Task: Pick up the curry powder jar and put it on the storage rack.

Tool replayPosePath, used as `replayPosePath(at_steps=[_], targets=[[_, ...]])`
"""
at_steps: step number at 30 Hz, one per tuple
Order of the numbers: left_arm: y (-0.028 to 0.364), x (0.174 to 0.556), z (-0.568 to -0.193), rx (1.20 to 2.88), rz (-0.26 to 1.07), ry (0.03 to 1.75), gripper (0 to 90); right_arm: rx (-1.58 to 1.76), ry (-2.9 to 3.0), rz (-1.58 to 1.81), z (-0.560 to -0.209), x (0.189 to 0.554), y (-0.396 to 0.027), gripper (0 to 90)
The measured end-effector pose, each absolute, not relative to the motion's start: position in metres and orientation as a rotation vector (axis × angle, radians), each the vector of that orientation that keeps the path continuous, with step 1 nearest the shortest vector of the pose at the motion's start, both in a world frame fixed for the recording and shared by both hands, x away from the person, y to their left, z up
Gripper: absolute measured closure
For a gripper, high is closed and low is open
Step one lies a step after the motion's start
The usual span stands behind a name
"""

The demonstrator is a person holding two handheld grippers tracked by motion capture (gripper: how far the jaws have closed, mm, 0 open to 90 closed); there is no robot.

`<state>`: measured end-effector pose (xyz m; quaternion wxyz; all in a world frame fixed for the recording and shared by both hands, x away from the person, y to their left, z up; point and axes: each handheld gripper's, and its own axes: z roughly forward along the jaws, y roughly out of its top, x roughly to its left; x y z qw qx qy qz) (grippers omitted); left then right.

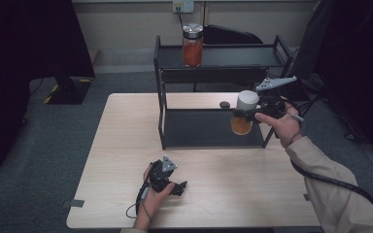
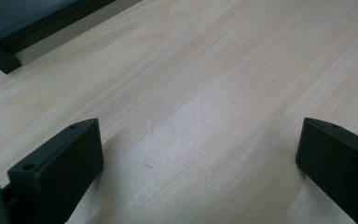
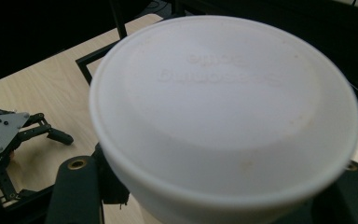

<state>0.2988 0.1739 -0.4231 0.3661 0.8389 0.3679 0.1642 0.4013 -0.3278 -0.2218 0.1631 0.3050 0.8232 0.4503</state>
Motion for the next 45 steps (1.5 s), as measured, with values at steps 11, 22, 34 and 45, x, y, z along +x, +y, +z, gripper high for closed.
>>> replayPosePath(at_steps=[11, 22, 34, 45], targets=[[0.174, 0.299, -0.423, 2.156, 0.422, 0.946, 0.0, 0.854, 2.350, 1.290, -0.186, 0.408, -0.324, 35.2], [0.174, 0.299, -0.423, 2.157, 0.421, 0.945, 0.0, 0.829, 2.332, 1.300, -0.150, 0.411, -0.318, 35.2], [0.174, 0.299, -0.423, 2.156, 0.421, 0.946, 0.0, 0.831, 2.289, 1.306, -0.113, 0.414, -0.314, 35.2], [0.174, 0.299, -0.423, 2.155, 0.421, 0.946, 0.0, 0.838, 2.259, 1.290, -0.087, 0.418, -0.307, 35.2]])
